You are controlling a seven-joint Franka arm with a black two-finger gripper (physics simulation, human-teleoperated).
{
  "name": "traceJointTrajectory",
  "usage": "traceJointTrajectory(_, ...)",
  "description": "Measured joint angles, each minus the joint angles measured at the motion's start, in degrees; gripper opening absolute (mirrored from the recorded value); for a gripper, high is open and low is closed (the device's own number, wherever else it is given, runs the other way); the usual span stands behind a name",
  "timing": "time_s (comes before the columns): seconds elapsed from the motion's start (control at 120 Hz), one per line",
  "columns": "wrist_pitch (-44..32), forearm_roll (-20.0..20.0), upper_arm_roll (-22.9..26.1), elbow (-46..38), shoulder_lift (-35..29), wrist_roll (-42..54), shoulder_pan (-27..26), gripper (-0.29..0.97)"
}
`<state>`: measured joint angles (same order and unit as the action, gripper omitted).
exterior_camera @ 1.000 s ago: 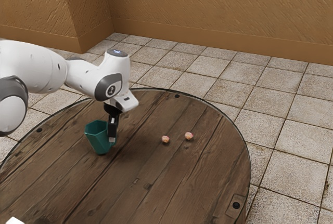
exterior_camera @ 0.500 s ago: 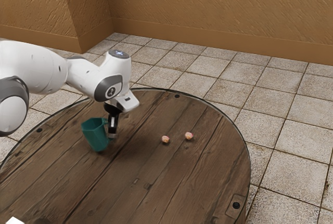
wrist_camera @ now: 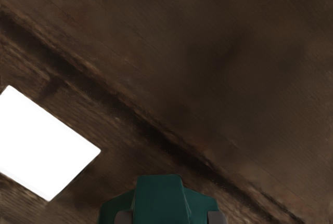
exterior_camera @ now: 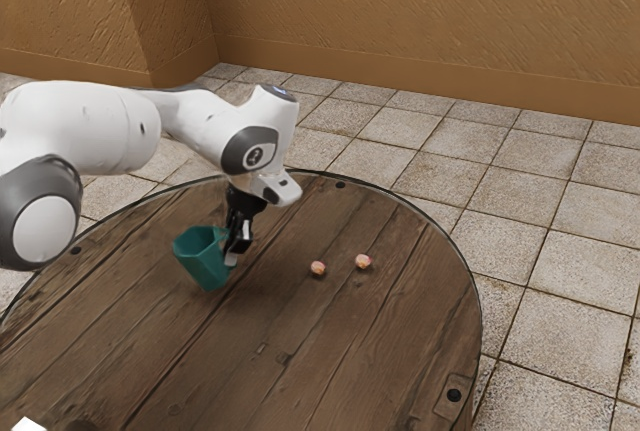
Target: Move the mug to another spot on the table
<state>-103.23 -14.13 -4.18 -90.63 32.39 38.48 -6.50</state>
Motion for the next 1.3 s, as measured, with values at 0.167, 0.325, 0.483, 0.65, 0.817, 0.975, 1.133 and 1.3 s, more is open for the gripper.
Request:
traceJointTrajectory(0.167, 2.9, -0.1, 2.6, 2.4, 2.2, -4.2, 0.0, -0.01)
traceJointTrajectory(0.325, 4.1, -0.2, 2.9, 2.6, 2.9, -7.5, 0.0, -0.03)
traceJointTrajectory(0.483, 4.5, 0.1, 2.9, 2.5, 3.1, -10.1, 0.1, 0.14)
traceJointTrajectory(0.65, 3.8, 0.4, 2.7, 2.7, 3.0, -12.3, 0.1, 0.38)
traceJointTrajectory(0.817, 0.1, 0.3, 2.4, 3.7, 2.9, -14.0, 0.4, 0.51)
traceJointTrajectory(0.975, -3.4, 0.5, 2.2, 3.8, -0.4, -15.7, 1.2, 0.60)
traceJointTrajectory(1.133, -6.2, 4.5, 1.8, 2.2, -9.4, -18.5, 2.9, 0.64)
traceJointTrajectory(1.3, -6.3, 7.7, -1.5, -2.6, -20.5, -21.4, 3.6, 0.66)
